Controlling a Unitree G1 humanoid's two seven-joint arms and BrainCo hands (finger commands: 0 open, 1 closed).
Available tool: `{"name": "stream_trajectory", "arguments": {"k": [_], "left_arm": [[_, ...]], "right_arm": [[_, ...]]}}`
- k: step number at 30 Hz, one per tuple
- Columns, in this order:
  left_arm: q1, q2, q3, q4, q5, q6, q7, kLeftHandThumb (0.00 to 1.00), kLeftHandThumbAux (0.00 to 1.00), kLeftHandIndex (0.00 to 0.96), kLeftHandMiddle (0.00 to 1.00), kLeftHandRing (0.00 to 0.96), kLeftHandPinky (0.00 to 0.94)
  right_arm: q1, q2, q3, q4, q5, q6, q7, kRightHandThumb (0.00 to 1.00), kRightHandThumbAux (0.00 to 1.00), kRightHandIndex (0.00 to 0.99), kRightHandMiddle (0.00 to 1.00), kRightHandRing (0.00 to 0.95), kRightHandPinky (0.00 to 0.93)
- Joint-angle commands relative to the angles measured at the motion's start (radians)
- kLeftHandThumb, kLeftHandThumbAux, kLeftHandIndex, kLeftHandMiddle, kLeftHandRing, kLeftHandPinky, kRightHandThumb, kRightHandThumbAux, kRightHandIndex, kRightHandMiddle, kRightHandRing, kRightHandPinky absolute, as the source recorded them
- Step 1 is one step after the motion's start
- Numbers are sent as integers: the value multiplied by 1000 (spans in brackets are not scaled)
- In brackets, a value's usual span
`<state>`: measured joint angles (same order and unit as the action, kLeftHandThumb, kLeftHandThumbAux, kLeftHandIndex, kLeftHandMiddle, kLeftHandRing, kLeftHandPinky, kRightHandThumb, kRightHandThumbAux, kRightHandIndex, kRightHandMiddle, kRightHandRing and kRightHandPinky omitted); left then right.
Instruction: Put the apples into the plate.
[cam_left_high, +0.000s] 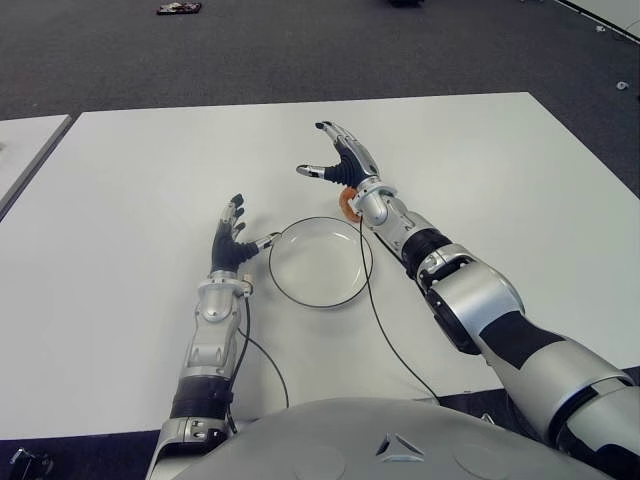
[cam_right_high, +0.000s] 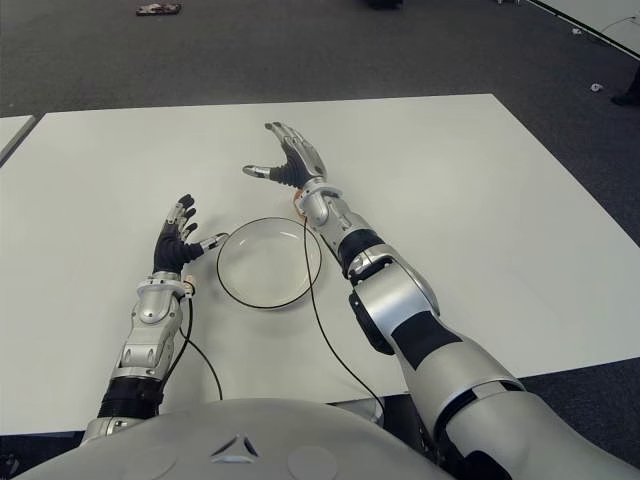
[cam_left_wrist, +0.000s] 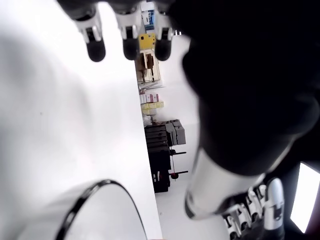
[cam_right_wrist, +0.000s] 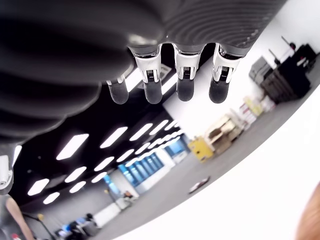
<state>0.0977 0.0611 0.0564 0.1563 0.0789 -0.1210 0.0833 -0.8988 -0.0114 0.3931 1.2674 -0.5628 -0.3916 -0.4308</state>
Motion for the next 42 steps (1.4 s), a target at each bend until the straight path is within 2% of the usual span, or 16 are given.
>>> {"name": "stream_trajectory", "arguments": {"k": [1,15,28,42], "left_arm": [[2,-7,-3,-11,9,26,13,0,200,0,0,0,0],[16,-6,4,-38,0,44,11,0,208,0,0,0,0],[26,6,11,-38,-4,35,3,0,223,0,0,0,0],[37,24,6,-34,1,18,-10,0,211,0,0,0,0]], "right_arm": [[30,-12,37,32,-39,45,-14,94,413,0,0,0,0],[44,-50,129,76,-129,167,-77,90,405,0,0,0,0],[27,-87,127,86,-129,232,-121,80,381,0,0,0,0],[29,-95,125,83,-124,249,-110,40,355,0,0,0,0]]}}
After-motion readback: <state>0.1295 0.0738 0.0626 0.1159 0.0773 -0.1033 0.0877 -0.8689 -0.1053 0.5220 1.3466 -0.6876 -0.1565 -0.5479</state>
